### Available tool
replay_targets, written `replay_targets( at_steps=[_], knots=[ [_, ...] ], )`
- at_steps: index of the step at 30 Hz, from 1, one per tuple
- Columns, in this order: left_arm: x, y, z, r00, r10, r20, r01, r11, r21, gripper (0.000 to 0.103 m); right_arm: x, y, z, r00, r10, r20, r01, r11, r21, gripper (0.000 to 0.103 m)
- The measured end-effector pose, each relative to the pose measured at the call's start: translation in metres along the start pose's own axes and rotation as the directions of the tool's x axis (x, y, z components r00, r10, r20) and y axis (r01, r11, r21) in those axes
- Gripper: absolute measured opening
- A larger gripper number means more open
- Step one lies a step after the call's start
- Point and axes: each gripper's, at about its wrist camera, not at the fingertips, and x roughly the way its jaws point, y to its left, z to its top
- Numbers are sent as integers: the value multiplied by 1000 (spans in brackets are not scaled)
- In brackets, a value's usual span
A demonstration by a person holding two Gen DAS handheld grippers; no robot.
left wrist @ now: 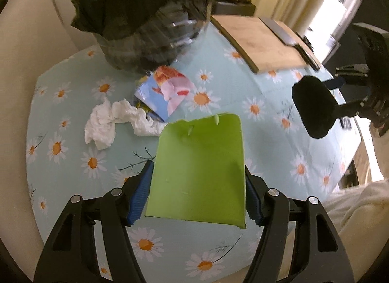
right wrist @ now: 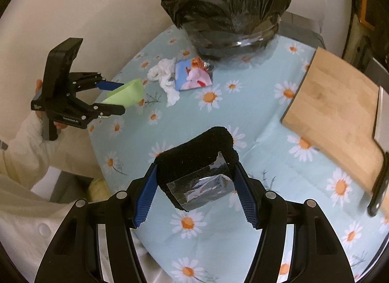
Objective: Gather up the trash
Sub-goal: 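Lift the green paper and black clip and carry both toward the bin, then open both tools over the bin to drop the green paper and clip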
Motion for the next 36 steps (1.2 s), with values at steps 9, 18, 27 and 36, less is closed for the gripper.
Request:
replay_targets(
  at_steps=[9,18,27,36],
  knots=[
    [-29,-16,19,993,79,83,-72,993,-90,67,-28,-9,26,999,-3,37,4,999,-32,58],
    [-61,-15,60,985,109,137,-103,993,-52,67,-50,-5,68,993,-2,120,11,997,-72,58],
    [-78,18,118,969,101,227,-98,995,-24,67,-74,4,125,978,-55,201,74,993,-88,58],
    [-68,48,183,961,91,262,-107,993,45,67,-69,0,192,969,-110,221,134,986,-97,58]
  ],
)
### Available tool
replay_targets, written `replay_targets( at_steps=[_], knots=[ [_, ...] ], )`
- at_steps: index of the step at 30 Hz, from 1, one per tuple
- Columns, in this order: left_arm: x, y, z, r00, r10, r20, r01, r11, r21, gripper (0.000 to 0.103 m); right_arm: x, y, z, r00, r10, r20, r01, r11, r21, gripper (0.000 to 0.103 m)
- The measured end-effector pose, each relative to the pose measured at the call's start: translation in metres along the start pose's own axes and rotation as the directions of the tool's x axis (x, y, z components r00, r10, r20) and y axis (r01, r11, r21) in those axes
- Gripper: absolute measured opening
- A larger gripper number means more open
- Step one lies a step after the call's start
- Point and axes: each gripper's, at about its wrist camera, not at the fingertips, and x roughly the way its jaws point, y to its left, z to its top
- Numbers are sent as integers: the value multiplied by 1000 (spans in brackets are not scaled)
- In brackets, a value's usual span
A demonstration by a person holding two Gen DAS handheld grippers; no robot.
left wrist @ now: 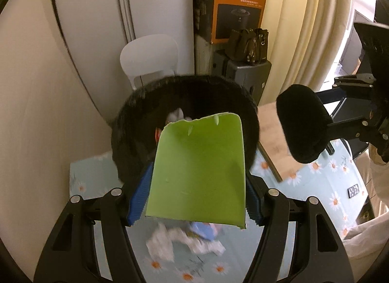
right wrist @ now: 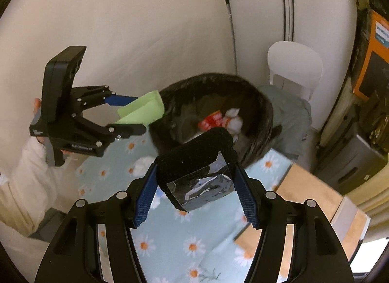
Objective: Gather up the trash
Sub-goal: 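Open both tools over the bin to drop the green paper and clip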
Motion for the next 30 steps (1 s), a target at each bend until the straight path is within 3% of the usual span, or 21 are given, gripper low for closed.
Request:
replay_targets(
  at_steps=[9,10,11,12,13,17,30],
  knots=[
    [41,33,35,999,-26,23,25,999,20,69,30,-13,48,999,-33,12,33,999,-12,61],
    [44,38,38,998,-44,35,44,999,8,74,34,-15,52,999,-40,26,40,999,-12,65],
    [46,40,40,998,-43,41,43,999,6,81,36,-16,54,998,-56,37,56,998,-15,80],
    [49,41,40,999,-20,46,20,1000,9,97,39,-17,56,995,-85,51,86,996,-17,87],
    [51,40,39,999,7,51,-8,1000,21,97,40,-18,56,990,-123,67,124,992,-14,88],
    [50,35,30,996,56,69,-59,997,42,97,44,-27,45,988,-149,51,149,989,11,88],
    [19,13,-21,993,117,21,-114,989,-97,97,31,-4,-19,993,-114,-41,113,993,-22,88]
  ],
)
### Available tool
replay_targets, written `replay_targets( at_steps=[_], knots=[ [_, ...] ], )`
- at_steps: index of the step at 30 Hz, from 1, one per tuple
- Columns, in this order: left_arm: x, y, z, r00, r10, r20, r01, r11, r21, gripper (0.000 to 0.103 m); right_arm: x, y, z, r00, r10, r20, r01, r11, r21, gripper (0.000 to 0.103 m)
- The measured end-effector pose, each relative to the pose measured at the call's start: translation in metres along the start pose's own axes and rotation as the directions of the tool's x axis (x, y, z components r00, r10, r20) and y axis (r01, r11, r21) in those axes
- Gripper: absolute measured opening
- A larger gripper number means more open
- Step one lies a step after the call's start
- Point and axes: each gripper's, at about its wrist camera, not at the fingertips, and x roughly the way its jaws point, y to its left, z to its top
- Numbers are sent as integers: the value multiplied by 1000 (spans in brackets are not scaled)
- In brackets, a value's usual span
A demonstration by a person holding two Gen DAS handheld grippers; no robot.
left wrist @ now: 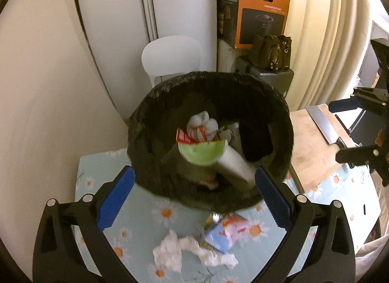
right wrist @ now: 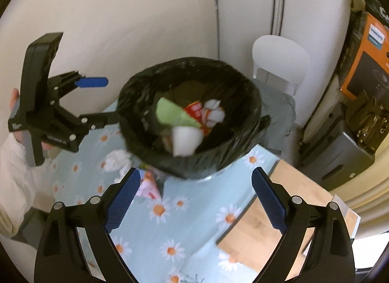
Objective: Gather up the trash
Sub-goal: 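Open both tools over the bin to drop the green paper and clip, then move the right tool to the pink-printed snack packet and grasp it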
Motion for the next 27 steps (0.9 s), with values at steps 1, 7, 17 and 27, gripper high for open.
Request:
replay_targets(
  at_steps=[1,7,17,27],
  knots=[
    [-3,-2,-2,1000,1,-4,-1,1000,-3,97,-3,4,-4,1000,8,0,-8,1000,-6,88],
    [-37,-14,-27,999,34,-1,-34,999,-17,97,-18,31,-26,999,46,-5,-47,998,-51,89],
    [-77,-25,-75,996,85,-27,-87,994,-72,97,-25,61,-72,994,95,-51,-99,992,-79,89],
    [-103,-35,-125,989,134,-67,-141,982,-122,97,-16,88,-118,985,145,-97,-155,983,-102,89]
  ],
)
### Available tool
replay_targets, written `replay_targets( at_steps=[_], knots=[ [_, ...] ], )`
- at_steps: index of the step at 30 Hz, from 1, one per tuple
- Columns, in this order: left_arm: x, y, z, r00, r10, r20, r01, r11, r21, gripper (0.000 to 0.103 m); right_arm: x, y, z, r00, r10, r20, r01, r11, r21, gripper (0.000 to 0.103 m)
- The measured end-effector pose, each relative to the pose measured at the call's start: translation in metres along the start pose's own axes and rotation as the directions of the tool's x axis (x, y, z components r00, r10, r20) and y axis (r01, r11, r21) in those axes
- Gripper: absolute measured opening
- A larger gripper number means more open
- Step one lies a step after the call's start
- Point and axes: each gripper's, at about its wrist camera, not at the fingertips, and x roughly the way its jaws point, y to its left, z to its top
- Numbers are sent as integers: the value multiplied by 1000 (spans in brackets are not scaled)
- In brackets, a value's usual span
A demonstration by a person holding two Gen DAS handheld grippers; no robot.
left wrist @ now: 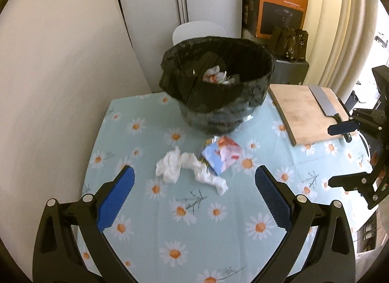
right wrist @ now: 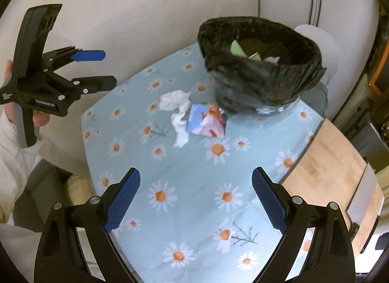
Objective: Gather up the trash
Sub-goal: 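Move the right tool to the pink-printed snack packet and grasp it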
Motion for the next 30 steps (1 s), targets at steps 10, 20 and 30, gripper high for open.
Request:
replay_targets(
  at_steps=[10,20,30],
  knots=[
    [17,8,-27,997,-63,-48,63,998,3,97,24,7,-18,999,-26,-41,29,996,79,89],
    [67,36,-35,981,-170,-98,178,980,86,97,55,2,-12,993,-106,-55,116,963,244,89],
    [119,72,-31,961,-247,-123,258,963,79,97,97,1,0,986,-165,-19,157,886,436,89]
  ],
)
